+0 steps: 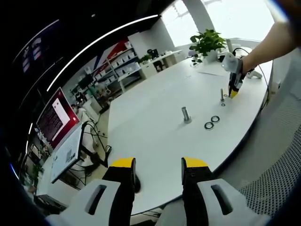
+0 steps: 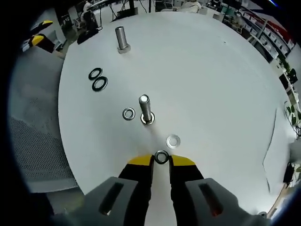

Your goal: Place the washer onto the threaded stud by aligning its center hole with the stud, sliding it down to the base, and recovering from edge contact or off-axis alignment until the washer reaches the visible bottom stop.

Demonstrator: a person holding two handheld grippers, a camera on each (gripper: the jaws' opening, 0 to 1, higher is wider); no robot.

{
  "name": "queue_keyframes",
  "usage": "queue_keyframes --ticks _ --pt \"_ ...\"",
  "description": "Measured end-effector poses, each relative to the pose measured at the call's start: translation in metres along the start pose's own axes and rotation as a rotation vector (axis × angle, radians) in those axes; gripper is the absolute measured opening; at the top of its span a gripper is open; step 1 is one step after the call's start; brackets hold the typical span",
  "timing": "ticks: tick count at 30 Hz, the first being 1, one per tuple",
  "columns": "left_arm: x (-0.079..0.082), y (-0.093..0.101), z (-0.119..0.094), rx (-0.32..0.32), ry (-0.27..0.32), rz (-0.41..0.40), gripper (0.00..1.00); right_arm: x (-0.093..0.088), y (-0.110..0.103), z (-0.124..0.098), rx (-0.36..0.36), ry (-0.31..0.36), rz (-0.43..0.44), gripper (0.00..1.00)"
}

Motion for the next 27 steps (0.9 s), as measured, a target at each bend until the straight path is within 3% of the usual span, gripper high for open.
queue_keyframes --ticks 5,9,17,27 --pt "0.0 0.0 0.0 0.0 -0.001 0.001 0.37 -0.001 -0.002 -0.001 -0.013 0.011 0.024 0.15" --pt "0.0 0.0 0.0 0.001 -0.001 0.002 0.37 -0.001 -0.007 -0.003 -0.075 0.036 -0.04 0.15" --pt "0.0 0.0 0.0 -0.001 -0.002 0.003 0.37 -0.004 -0.013 -0.005 -0.136 0.082 -0.035 0.14" --pt "0.0 0.0 0.0 -0.003 -0.004 0.003 0.37 -0.009 -0.016 -0.013 -0.113 0.14 0.118 0.14"
Point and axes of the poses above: the point that each gripper's makers call its tool centre point, and the gripper's own axes: z roughly forward along the fingers, y roughly to its right, x roughly out of its top, the point moved 7 cm from there along -z, roughly backward along the fingers, and after that the axes turned 3 degrees about -x, right-handed, at the moved point
